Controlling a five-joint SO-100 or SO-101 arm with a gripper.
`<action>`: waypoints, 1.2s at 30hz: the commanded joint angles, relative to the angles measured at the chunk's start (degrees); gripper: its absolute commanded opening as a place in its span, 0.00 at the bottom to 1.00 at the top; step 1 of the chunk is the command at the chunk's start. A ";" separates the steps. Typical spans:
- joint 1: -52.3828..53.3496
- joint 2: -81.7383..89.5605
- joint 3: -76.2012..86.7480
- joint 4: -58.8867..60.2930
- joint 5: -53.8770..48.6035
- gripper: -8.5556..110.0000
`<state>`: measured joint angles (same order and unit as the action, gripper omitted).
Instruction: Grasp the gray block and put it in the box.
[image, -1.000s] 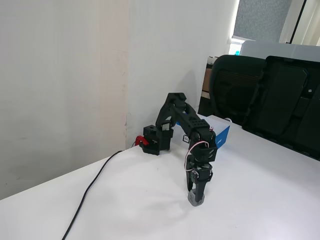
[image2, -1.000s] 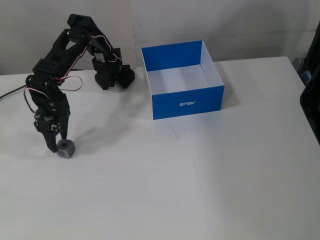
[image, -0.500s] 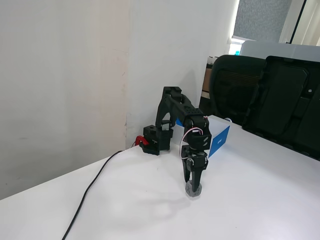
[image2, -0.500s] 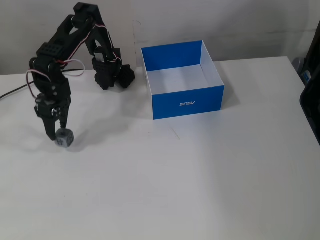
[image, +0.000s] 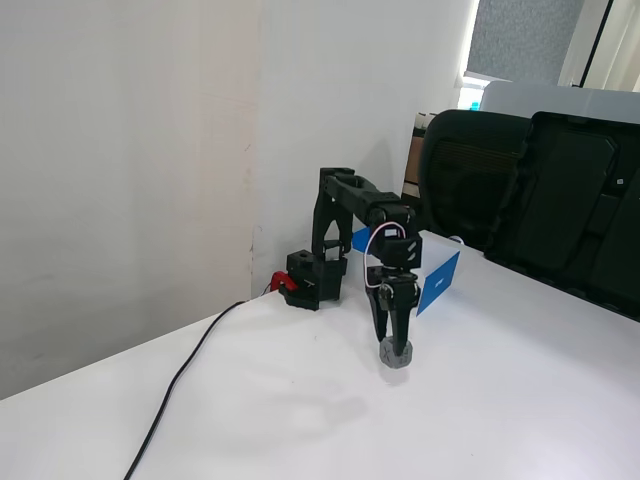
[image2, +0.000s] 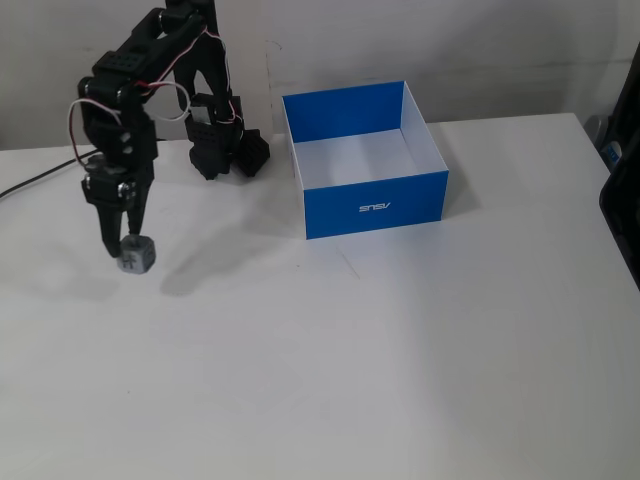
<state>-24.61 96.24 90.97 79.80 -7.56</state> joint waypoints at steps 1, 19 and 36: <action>2.72 6.86 -1.49 -0.26 0.70 0.07; 14.24 10.20 -13.62 2.90 6.42 0.07; 33.66 14.94 -14.77 10.02 12.48 0.07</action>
<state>6.15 107.14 81.47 88.59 4.39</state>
